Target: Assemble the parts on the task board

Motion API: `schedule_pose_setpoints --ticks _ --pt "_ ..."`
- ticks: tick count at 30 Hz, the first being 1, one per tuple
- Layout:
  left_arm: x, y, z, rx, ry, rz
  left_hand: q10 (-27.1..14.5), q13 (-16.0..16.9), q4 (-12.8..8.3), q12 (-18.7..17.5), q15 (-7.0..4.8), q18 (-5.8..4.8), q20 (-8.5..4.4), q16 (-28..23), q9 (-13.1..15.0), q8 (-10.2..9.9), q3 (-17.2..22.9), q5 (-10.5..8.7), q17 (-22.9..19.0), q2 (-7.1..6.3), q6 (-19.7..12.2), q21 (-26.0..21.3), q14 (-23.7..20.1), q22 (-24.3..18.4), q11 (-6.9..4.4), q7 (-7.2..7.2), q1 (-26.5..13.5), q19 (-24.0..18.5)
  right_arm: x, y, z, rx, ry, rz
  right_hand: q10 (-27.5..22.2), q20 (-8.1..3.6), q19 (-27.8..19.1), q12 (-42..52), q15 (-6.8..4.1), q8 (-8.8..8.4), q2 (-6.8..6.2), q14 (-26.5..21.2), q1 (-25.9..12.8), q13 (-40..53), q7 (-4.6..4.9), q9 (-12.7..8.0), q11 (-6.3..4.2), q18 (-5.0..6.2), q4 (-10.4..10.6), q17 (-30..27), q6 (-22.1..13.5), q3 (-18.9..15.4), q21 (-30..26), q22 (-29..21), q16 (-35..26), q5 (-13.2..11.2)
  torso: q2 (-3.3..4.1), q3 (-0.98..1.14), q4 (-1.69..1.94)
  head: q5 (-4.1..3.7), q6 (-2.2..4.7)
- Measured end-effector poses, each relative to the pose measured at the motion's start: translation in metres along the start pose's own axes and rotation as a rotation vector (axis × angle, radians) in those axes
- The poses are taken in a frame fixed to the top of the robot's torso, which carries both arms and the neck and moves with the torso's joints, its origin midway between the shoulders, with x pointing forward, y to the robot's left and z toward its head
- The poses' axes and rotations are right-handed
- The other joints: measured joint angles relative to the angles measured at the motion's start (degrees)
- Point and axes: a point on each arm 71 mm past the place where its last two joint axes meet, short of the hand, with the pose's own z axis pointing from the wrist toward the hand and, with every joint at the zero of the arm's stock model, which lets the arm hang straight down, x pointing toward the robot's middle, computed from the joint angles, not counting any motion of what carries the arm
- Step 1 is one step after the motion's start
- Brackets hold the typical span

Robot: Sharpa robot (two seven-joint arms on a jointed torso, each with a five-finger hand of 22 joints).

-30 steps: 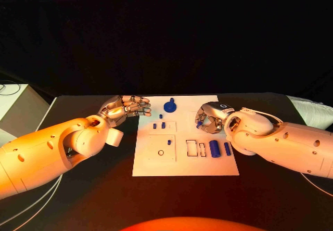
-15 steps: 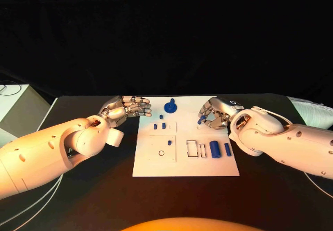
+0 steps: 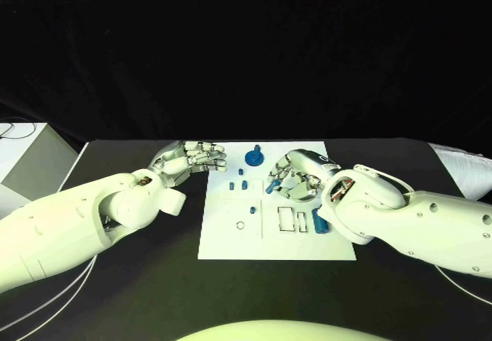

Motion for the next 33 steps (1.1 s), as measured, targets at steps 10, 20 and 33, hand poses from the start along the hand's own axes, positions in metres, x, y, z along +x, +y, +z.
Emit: schedule_pose_setpoints --ticks 10,20,33 --pt "0.001 0.002 0.000 -0.003 0.001 -0.004 0.0 0.0 0.0 0.0 0.00 0.01 0.00 0.0 0.0 0.0 0.0 0.00 0.0 0.00 0.0 0.0 0.0 0.0 0.00 0.00 0.0 0.0 0.037 0.037 0.004 -0.102 0.067 0.009 0.1 0.00 0.0 -0.2 0.00 0.29 0.37 0.0 0.4 0.0 -0.06 0.0 -0.06 0.00 -0.1 -0.2 0.1 -0.1 0.0 0.0 0.0 -0.2 0.10 -0.04 0.11 0.51 -0.04" --pt "0.001 0.002 0.000 -0.004 0.003 -0.006 0.0 0.0 0.0 0.0 0.00 0.00 0.00 0.0 0.0 0.0 0.0 0.00 0.0 0.00 0.0 0.0 0.0 0.0 0.00 0.00 0.0 0.0 0.055 0.048 0.008 -0.141 0.105 -0.024 0.1 0.00 0.0 -0.4 0.01 0.29 0.36 0.0 0.4 0.1 -0.04 0.0 -0.06 0.00 -0.3 -0.4 0.1 0.2 0.0 -0.1 0.0 0.2 0.14 -0.07 0.01 0.79 -0.38" --pt "0.002 0.002 0.000 -0.004 0.006 -0.008 0.0 0.0 0.0 0.0 0.00 0.00 0.00 0.0 0.0 0.0 0.0 0.00 0.0 0.00 0.0 0.0 0.0 0.0 0.00 0.00 0.0 0.0 0.075 0.054 0.011 -0.164 0.143 -0.072 0.1 0.00 0.0 -0.6 0.01 0.29 0.35 0.0 0.4 0.1 -0.01 0.0 -0.07 0.01 -0.4 -0.5 0.1 0.1 0.0 -0.1 0.0 0.2 0.17 -0.02 0.09 1.05 -0.73"
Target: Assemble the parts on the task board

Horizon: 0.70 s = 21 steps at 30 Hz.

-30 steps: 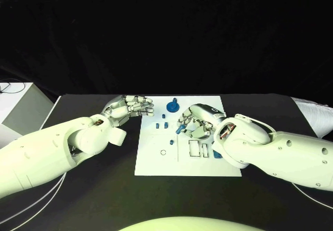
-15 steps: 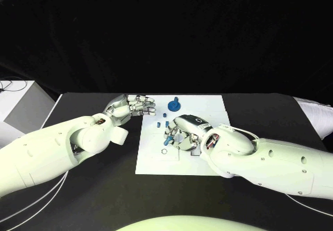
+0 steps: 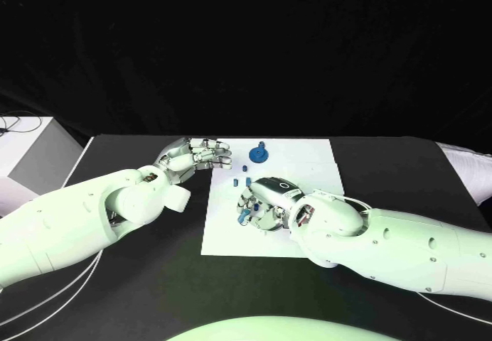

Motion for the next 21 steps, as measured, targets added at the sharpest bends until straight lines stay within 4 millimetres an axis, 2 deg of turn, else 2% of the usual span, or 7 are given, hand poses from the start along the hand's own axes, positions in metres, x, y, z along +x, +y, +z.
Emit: schedule_pose_setpoints --ticks 21 --pt "-0.0004 0.0001 -0.0002 -0.001 0.000 -0.001 0.0 0.0 0.0 0.0 0.00 0.00 -0.21 -0.3 -0.1 0.0 0.0 0.00 0.2 0.30 0.0 -0.4 0.0 -0.3 0.00 0.00 -0.3 0.2 0.0056 -0.0007 0.0009 0.007 0.035 -0.068 0.0 0.00 0.0 0.0 0.00 0.26 -0.01 0.0 0.0 0.0 0.02 0.0 -0.01 0.00 -0.2 -0.1 -0.2 0.1 0.0 0.0 0.0 0.2 -0.07 -0.01 -0.05 0.09 -0.59"
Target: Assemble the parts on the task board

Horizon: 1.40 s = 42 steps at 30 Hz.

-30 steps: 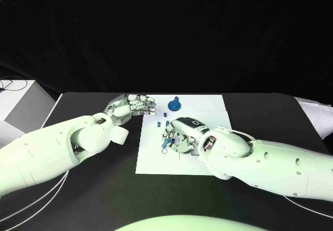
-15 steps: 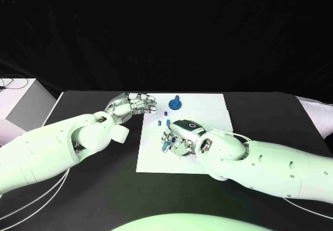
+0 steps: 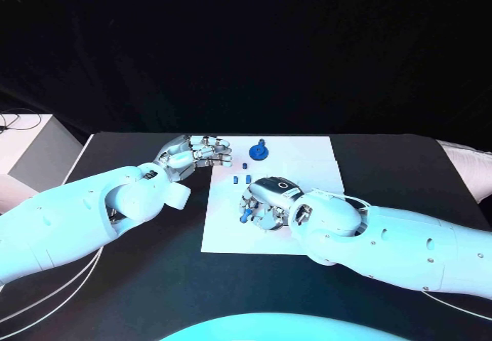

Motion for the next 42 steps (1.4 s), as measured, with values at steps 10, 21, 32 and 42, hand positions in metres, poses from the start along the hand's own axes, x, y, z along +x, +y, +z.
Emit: schedule_pose_setpoints --ticks 10,21,32,42 --pt "-0.0003 0.0000 -0.0002 0.000 0.000 0.000 0.0 0.0 0.0 0.0 0.00 0.00 0.00 0.0 0.0 0.0 0.0 0.00 0.0 0.00 0.0 0.0 0.0 0.0 0.00 0.00 0.0 0.0 0.0016 0.0014 0.0019 -0.001 0.012 -0.018 0.0 0.00 0.0 0.0 0.00 0.07 0.14 0.0 0.3 0.1 0.04 0.0 0.00 0.00 0.0 -0.1 -0.3 0.0 0.0 0.0 0.0 0.0 0.03 -0.02 0.01 0.08 -0.15" --pt "-0.0005 0.0004 0.0000 -0.002 0.000 0.000 0.0 0.0 0.0 0.0 0.00 0.00 0.00 0.0 0.0 0.0 0.0 0.00 0.0 0.00 0.0 0.0 0.0 0.0 0.00 0.00 0.0 0.0 0.0070 0.0021 0.0033 -0.008 0.013 -0.018 -1.9 1.44 -1.9 -2.5 1.04 -2.91 -3.06 0.0 -5.5 -0.8 2.02 1.4 -0.56 0.01 1.4 -0.8 -7.1 -2.2 -4.9 -3.7 -0.3 0.7 0.03 -0.05 0.01 0.03 -0.19" --pt "-0.0007 0.0007 -0.0001 -0.004 0.000 -0.001 0.0 0.0 0.0 0.0 0.00 0.00 0.00 0.0 0.0 0.0 0.0 0.00 0.1 0.00 0.0 0.0 0.0 -0.1 0.00 0.00 0.0 0.0 0.0068 0.0021 0.0008 -0.023 -0.012 0.002 -9.4 2.42 -5.0 -2.0 2.28 -4.97 -4.08 -2.1 -4.5 -1.7 2.50 0.6 0.28 1.01 1.7 -6.7 -10.0 -9.0 -12.5 -9.4 -3.0 0.3 -0.02 -0.02 -0.02 -0.01 -0.13" --pt "-0.0008 0.0012 -0.0004 -0.006 0.000 -0.001 0.0 0.0 0.0 0.0 0.00 0.00 0.00 0.0 0.0 0.0 0.0 0.00 0.1 0.00 0.0 0.0 0.0 -0.1 0.00 0.00 0.0 0.0 0.0037 -0.0016 -0.0036 -0.017 -0.057 0.020 -14.0 2.86 -7.4 0.0 2.74 -6.31 -2.23 -4.5 -0.9 -1.7 2.44 0.0 0.85 1.84 3.3 -11.8 -11.3 -16.2 -19.2 -14.2 -5.4 0.3 -0.04 -0.01 0.00 -0.14 0.08"
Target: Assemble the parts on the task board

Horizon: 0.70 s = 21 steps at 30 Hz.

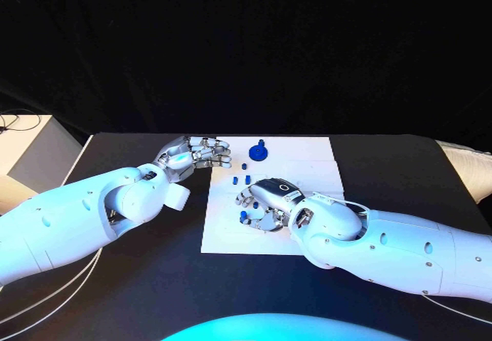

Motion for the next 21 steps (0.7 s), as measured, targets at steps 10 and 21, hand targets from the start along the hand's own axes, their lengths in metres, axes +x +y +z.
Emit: schedule_pose_setpoints --ticks 10,21 --pt "-0.001 0.001 -0.001 -0.003 -0.002 0.000 0.0 0.0 0.0 0.0 0.00 0.00 0.00 0.0 0.0 0.0 0.0 0.00 0.0 0.00 0.0 0.0 0.0 0.0 0.00 0.00 0.0 0.0 -0.018 -0.022 -0.026 0.041 -0.061 0.055 -0.4 -0.13 0.0 6.1 0.02 -0.61 1.78 -0.6 4.8 0.4 0.20 -0.3 -0.31 0.89 6.1 -1.9 -0.3 -8.9 -2.6 -1.5 -0.2 0.6 -0.07 -0.01 -0.03 -0.37 0.28" --pt "-0.003 0.006 -0.004 -0.013 -0.008 -0.006 0.0 0.0 0.0 0.0 0.00 -0.01 0.21 -0.3 -0.1 -0.2 0.0 0.00 0.1 0.00 0.0 -0.3 0.0 -0.1 0.00 0.00 0.0 0.2 -0.066 -0.098 -0.078 0.262 -0.177 0.296 19.1 -3.36 6.4 30.1 -3.76 2.99 0.83 4.2 2.7 21.4 -2.35 0.7 -3.35 -1.09 9.6 11.3 6.1 -5.4 10.7 9.4 6.4 4.7 -0.49 0.07 -0.59 -1.24 0.55"
